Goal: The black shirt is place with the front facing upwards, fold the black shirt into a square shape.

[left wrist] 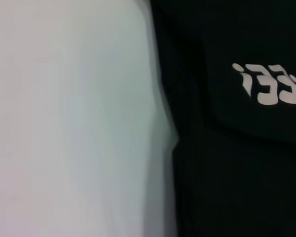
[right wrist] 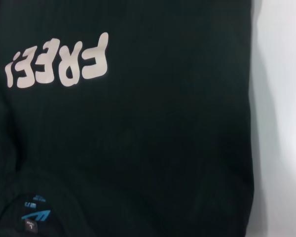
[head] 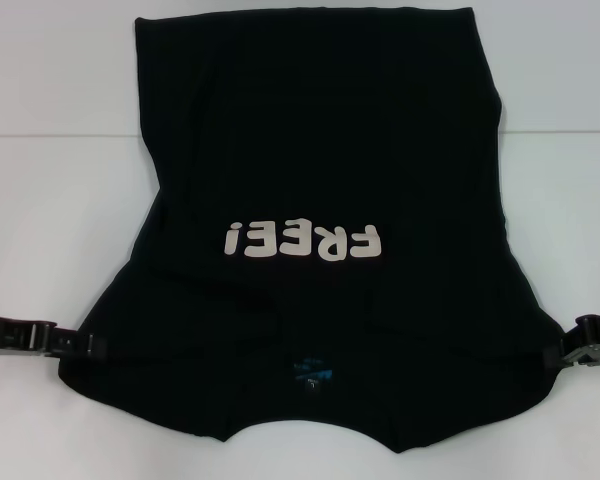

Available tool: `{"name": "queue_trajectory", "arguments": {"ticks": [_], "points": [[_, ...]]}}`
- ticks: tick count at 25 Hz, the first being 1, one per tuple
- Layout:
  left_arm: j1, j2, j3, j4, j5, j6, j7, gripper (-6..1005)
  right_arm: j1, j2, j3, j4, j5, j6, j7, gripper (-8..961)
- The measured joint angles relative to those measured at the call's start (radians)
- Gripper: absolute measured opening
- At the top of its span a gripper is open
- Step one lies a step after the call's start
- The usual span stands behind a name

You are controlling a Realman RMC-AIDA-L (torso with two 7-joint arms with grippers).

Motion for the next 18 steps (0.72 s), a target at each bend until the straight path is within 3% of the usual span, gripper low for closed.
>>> {"name": "queue_trajectory", "arguments": {"ticks": [10, 18], "points": [[-0.022, 0.001, 0.042, -0.024, 0.012, -0.032, -0.014, 715, -0.004, -0.003, 0.025, 0.002, 0.0, 0.002, -0.013, 46], [-0.024, 0.002, 0.045, -0.024, 0.015, -0.043, -0.015, 391, -0.007, -0.003, 0.031, 0.003, 0.0, 0.003, -0.014, 45]]}}
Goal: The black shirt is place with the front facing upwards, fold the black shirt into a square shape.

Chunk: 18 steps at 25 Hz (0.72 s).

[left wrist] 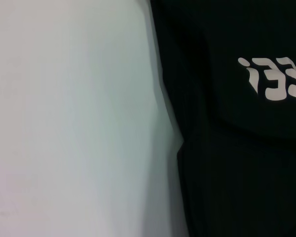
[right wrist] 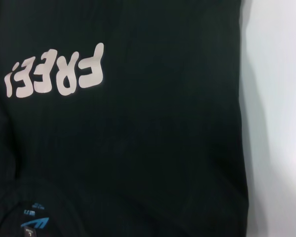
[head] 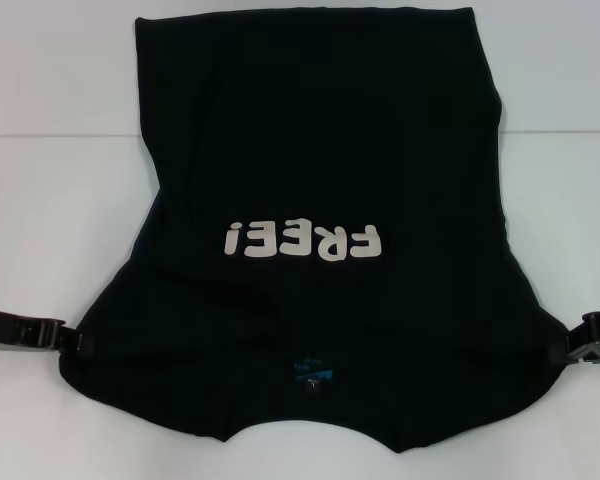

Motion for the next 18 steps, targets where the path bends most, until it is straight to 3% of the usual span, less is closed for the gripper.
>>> {"name": "queue_trajectory", "arguments": {"ticks": [6, 14, 18], "points": [[-0.001, 0.001, 0.007, -0.002, 0.001, 0.008, 0.002, 48, -0.001, -0.001, 0.0, 0.0, 0.0, 0.002, 0.0, 45], [0.007, -0.002, 0.002, -0.002, -0.005, 0.011, 0.037, 49, -0.018, -0.002, 0.014, 0.001, 0.001, 0.007, -0.017, 45], [0.039, -0.002, -0.043, -0.002, -0.012, 0.044, 0.091, 49, -0.052, 0.001, 0.059, 0.001, 0.02, -0.018, -0.057, 45]]}}
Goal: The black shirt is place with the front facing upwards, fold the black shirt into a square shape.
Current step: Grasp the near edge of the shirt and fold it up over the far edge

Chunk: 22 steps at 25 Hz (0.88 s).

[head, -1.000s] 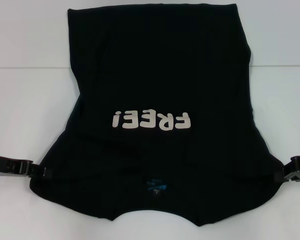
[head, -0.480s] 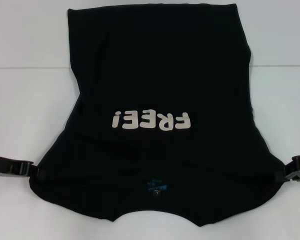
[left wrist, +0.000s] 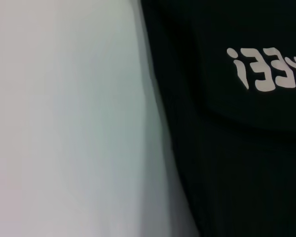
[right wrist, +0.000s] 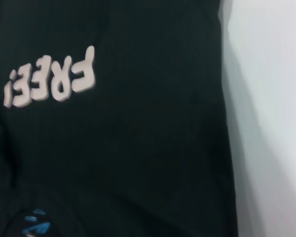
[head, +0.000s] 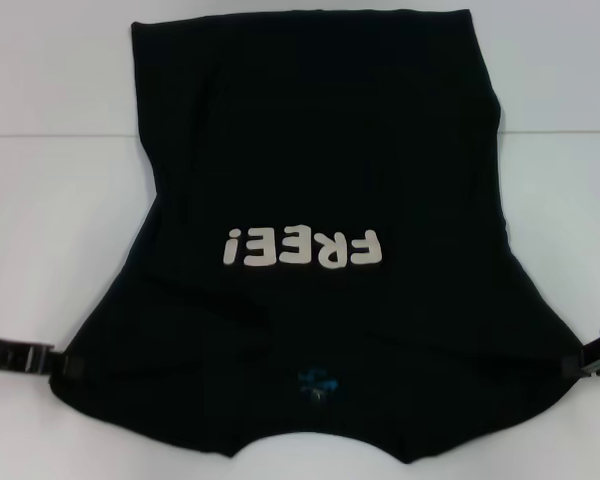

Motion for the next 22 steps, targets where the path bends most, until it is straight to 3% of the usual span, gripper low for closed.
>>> {"name": "queue_trajectory", "arguments": {"ticks": [4, 9, 12, 18, 22], "points": [[0.041, 0.0, -0.113, -0.003, -0.001, 0.071, 0.092, 49, -0.058, -0.008, 0.083, 0.011, 0.076, -0.059, -0.072, 45], [0.095, 0.008, -0.273, -0.024, 0.001, 0.168, 0.228, 48, -0.109, -0.043, 0.128, 0.089, 0.145, -0.127, -0.17, 45], [0.123, 0.004, -0.293, -0.025, 0.006, 0.189, 0.273, 48, -0.126, -0.056, 0.144, 0.13, 0.148, -0.146, -0.224, 45], [0.176, -0.011, -0.303, -0.026, 0.005, 0.214, 0.317, 49, -0.168, -0.062, 0.152, 0.159, 0.146, -0.166, -0.298, 45], [0.204, -0.012, -0.361, -0.025, 0.002, 0.299, 0.375, 49, -0.205, -0.07, 0.198, 0.161, 0.147, -0.222, -0.356, 45]]}}
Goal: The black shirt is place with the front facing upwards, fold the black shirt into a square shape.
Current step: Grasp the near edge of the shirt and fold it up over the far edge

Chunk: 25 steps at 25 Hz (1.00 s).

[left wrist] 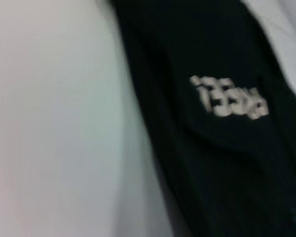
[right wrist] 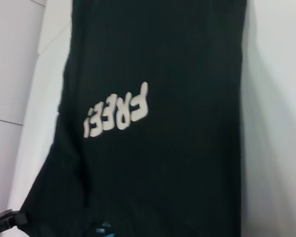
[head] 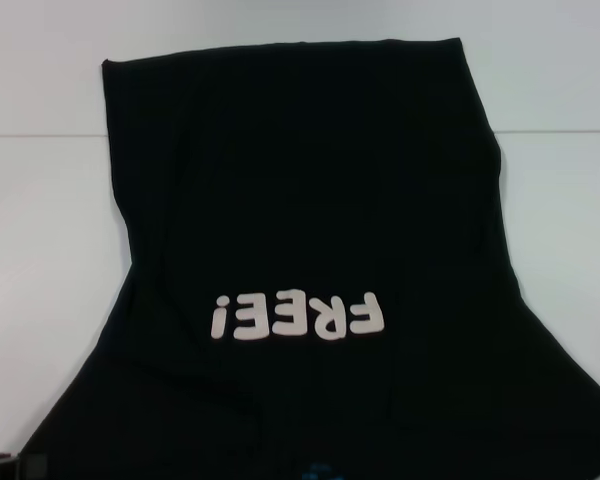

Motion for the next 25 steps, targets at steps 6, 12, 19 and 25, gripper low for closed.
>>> {"name": "queue_trajectory", "arguments": {"ticks": [6, 12, 19, 25], "points": [[0.008, 0.011, -0.098, -0.006, -0.003, 0.089, 0.077, 48, -0.027, -0.031, 0.082, 0.045, 0.001, -0.074, -0.113, 46], [0.001, 0.024, -0.174, -0.029, -0.076, 0.122, 0.097, 49, -0.009, -0.045, 0.169, 0.112, 0.002, -0.185, -0.185, 46], [0.004, 0.034, -0.254, -0.036, -0.11, 0.134, 0.102, 48, 0.005, -0.041, 0.207, 0.111, 0.01, -0.225, -0.216, 46], [-0.007, 0.044, -0.277, -0.057, -0.197, 0.144, 0.11, 48, 0.024, -0.046, 0.22, 0.113, 0.124, -0.241, -0.23, 46]]}}
